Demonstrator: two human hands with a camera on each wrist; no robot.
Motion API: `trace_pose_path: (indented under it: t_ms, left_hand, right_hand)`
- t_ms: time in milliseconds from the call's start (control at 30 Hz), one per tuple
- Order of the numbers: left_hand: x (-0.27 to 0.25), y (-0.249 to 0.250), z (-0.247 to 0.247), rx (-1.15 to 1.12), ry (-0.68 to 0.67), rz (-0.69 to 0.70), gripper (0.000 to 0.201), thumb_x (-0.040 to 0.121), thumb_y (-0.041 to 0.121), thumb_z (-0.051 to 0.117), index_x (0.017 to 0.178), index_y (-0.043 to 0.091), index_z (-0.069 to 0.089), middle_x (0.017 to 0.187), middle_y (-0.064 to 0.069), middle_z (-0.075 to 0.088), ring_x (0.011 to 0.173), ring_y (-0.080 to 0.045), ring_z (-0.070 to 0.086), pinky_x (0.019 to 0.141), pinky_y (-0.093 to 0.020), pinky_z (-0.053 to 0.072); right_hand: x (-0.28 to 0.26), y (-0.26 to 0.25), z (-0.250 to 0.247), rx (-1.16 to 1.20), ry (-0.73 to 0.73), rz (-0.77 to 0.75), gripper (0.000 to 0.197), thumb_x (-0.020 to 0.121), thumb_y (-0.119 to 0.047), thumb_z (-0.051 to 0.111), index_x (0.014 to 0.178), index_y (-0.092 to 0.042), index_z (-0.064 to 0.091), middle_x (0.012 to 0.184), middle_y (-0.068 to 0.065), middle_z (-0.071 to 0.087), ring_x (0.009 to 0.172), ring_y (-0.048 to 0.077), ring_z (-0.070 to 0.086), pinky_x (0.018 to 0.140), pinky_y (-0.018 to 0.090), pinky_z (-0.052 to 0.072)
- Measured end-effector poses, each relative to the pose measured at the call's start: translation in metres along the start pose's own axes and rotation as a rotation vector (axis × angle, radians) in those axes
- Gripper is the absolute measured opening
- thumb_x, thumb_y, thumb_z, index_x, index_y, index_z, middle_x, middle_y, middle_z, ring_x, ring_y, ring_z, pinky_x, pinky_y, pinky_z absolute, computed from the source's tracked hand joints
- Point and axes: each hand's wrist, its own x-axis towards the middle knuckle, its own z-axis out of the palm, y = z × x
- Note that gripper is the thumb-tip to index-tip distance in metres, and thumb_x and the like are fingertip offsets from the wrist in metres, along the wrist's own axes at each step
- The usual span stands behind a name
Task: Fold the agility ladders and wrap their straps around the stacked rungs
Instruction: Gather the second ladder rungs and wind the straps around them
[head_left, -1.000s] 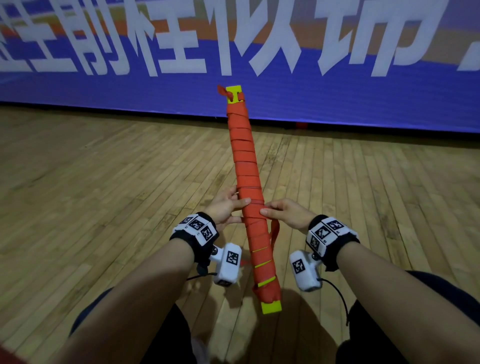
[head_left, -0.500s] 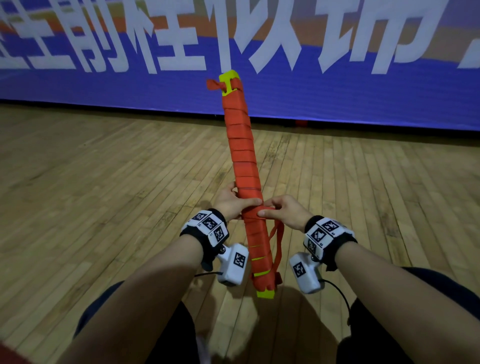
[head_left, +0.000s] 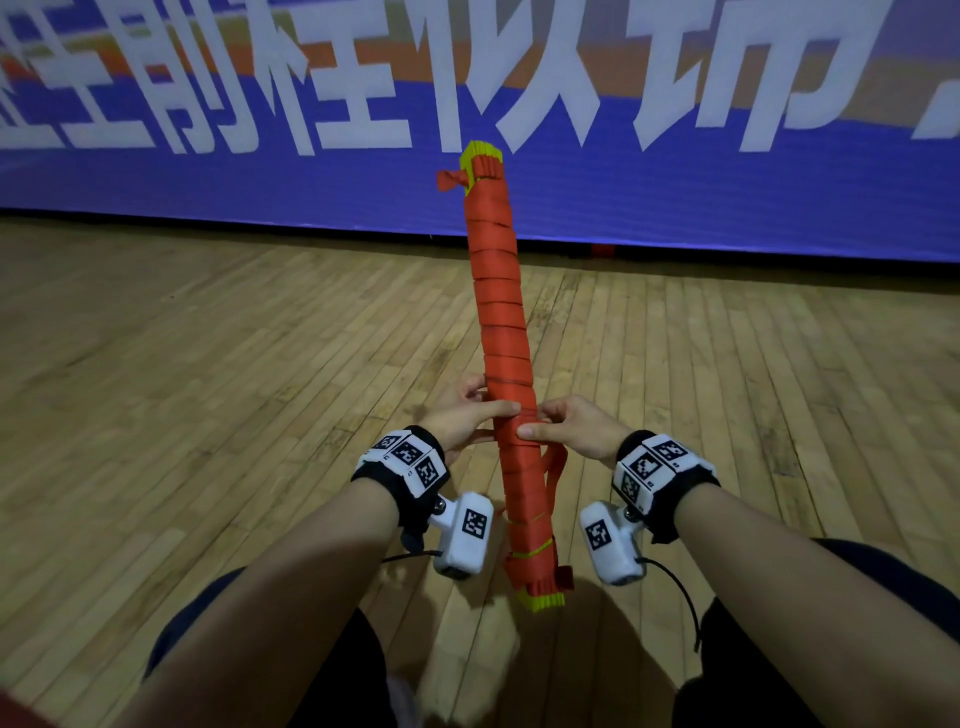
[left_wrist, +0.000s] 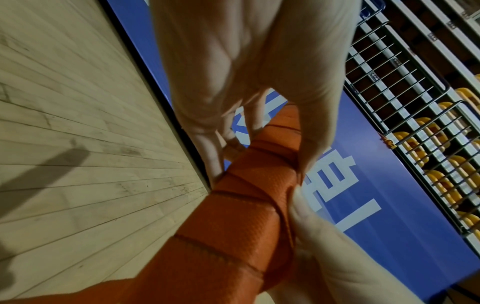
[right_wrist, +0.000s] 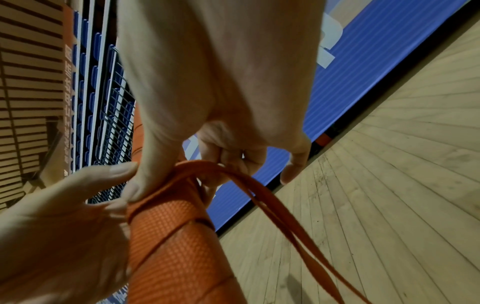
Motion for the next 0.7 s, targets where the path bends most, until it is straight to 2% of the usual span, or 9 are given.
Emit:
trace_pose_path:
  t_ms: [100, 200, 300, 400, 467, 567, 633, 667, 700]
  left_hand:
    - [0.0023, -0.0005, 0.0068, 0.005, 0.07, 0.015, 0.043, 0.079, 0.001, 0.073, 0.117, 0.007, 0.054, 0.102, -0.009, 0.066, 0.087, -0.017, 0.066, 0.077, -0.031, 0.056]
    - [0.0045, -0.0016, 0.0106, 0.041, 0.144, 0.045, 0.054, 0.074, 0.003, 0.079, 0.119, 0.005, 0.049, 0.104, -0.01, 0.063, 0.085, -0.017, 0.065, 0.071, -0.026, 0.056]
    - [0.0053, -0.0024, 0.0087, 0.042, 0.168, 0.064, 0.053, 0.073, 0.001, 0.079, 0.114, 0.009, 0.048, 0.109, -0.013, 0.063, 0.09, -0.021, 0.064, 0.077, -0.031, 0.055]
    - [0.0049, -0.003, 0.0062, 0.002, 0.157, 0.069, 0.061, 0.073, -0.001, 0.078, 0.123, 0.004, 0.044, 0.111, -0.016, 0.064, 0.089, -0.021, 0.066, 0.072, -0.029, 0.057]
    - [0.0028, -0.0033, 0.0054, -0.022, 0.143, 0.07, 0.059, 0.075, -0.002, 0.075, 0.124, 0.002, 0.042, 0.104, -0.013, 0.066, 0.084, -0.019, 0.066, 0.065, -0.026, 0.056]
    - [0.0008, -0.0045, 0.0051, -0.047, 0.091, 0.059, 0.054, 0.08, -0.003, 0.07, 0.125, 0.002, 0.04, 0.101, -0.013, 0.067, 0.087, -0.022, 0.066, 0.066, -0.028, 0.056]
    - [0.0001, -0.0023, 0.0043, -0.06, 0.061, 0.04, 0.053, 0.082, -0.003, 0.068, 0.126, 0.005, 0.04, 0.103, -0.012, 0.067, 0.089, -0.022, 0.066, 0.07, -0.03, 0.055]
    - [0.0005, -0.0005, 0.0037, -0.056, 0.052, 0.03, 0.052, 0.082, -0.002, 0.068, 0.125, 0.007, 0.04, 0.102, -0.011, 0.067, 0.089, -0.021, 0.065, 0.071, -0.031, 0.055]
    - [0.0014, 0.001, 0.0027, -0.042, 0.045, 0.023, 0.053, 0.082, 0.001, 0.069, 0.125, 0.008, 0.04, 0.102, -0.01, 0.068, 0.09, -0.021, 0.065, 0.072, -0.032, 0.055]
  right_hand:
    - [0.0015, 0.0018, 0.0017, -0.006, 0.046, 0.011, 0.009, 0.083, -0.022, 0.072, 0.08, -0.013, 0.069, 0.079, 0.002, 0.069, 0.078, 0.017, 0.064, 0.079, 0.034, 0.051]
    - [0.0042, 0.0072, 0.0059, -0.016, 0.103, 0.015, 0.036, 0.077, -0.028, 0.077, 0.088, 0.004, 0.068, 0.081, 0.012, 0.066, 0.077, 0.021, 0.061, 0.076, 0.037, 0.048]
    - [0.0015, 0.0022, 0.0042, -0.048, 0.084, 0.02, 0.013, 0.079, -0.026, 0.075, 0.078, -0.014, 0.07, 0.072, 0.001, 0.065, 0.066, 0.006, 0.059, 0.069, 0.023, 0.046]
    - [0.0004, 0.0008, -0.0004, -0.059, 0.047, 0.017, 0.032, 0.083, -0.021, 0.072, 0.057, -0.025, 0.055, 0.059, -0.006, 0.048, 0.054, 0.006, 0.044, 0.056, 0.017, 0.035]
    - [0.0009, 0.0022, -0.0015, -0.076, 0.016, 0.033, 0.035, 0.084, -0.024, 0.07, 0.052, -0.023, 0.056, 0.059, -0.006, 0.049, 0.059, 0.009, 0.044, 0.06, 0.019, 0.036]
    - [0.0005, 0.0042, -0.0017, -0.077, -0.018, 0.059, 0.017, 0.082, -0.034, 0.071, 0.07, -0.022, 0.069, 0.075, 0.003, 0.062, 0.075, 0.017, 0.055, 0.076, 0.029, 0.041]
    - [0.0003, 0.0043, -0.0022, -0.041, -0.002, 0.064, 0.033, 0.08, -0.034, 0.073, 0.082, -0.002, 0.067, 0.08, 0.009, 0.06, 0.076, 0.021, 0.054, 0.074, 0.031, 0.041]
    - [0.001, 0.0043, -0.0021, -0.034, 0.013, 0.059, 0.037, 0.08, -0.032, 0.074, 0.085, 0.003, 0.066, 0.077, 0.008, 0.06, 0.073, 0.018, 0.055, 0.072, 0.028, 0.041]
    - [0.0016, 0.0039, -0.0015, -0.041, 0.028, 0.049, 0.031, 0.08, -0.03, 0.074, 0.084, 0.001, 0.068, 0.073, 0.003, 0.061, 0.068, 0.012, 0.056, 0.069, 0.024, 0.042]
